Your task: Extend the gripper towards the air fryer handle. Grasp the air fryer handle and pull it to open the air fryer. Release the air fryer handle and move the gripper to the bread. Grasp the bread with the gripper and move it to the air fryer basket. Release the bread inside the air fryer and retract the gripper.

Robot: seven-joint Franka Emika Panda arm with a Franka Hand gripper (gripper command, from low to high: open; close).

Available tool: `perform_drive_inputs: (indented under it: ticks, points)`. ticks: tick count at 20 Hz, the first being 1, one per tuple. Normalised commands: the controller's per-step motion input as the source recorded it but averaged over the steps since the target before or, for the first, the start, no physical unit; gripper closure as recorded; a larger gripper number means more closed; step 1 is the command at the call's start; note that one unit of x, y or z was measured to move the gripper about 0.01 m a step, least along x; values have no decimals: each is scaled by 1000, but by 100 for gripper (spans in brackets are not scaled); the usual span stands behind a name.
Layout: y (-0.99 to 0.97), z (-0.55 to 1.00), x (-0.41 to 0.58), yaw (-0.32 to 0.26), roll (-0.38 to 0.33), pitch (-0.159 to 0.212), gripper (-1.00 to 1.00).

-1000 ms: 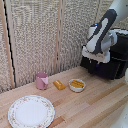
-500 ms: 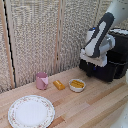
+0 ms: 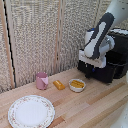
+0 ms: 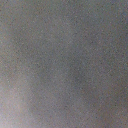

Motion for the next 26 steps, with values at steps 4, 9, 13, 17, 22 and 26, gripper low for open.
perform_drive_inputs:
  ticks: [4,9,13,17,22,26]
  points:
    - [218,-60,35,1,-40,-4,-100]
    - [97,52,0,-11,-28,-17,-100]
    - [36,261,0,-16,-54,-11,-100]
    - [191,574,16,-12,-16,-59,-100]
    - [379,714,66,16,0,-17,-100]
    - [569,594,206,66,5,30,-100]
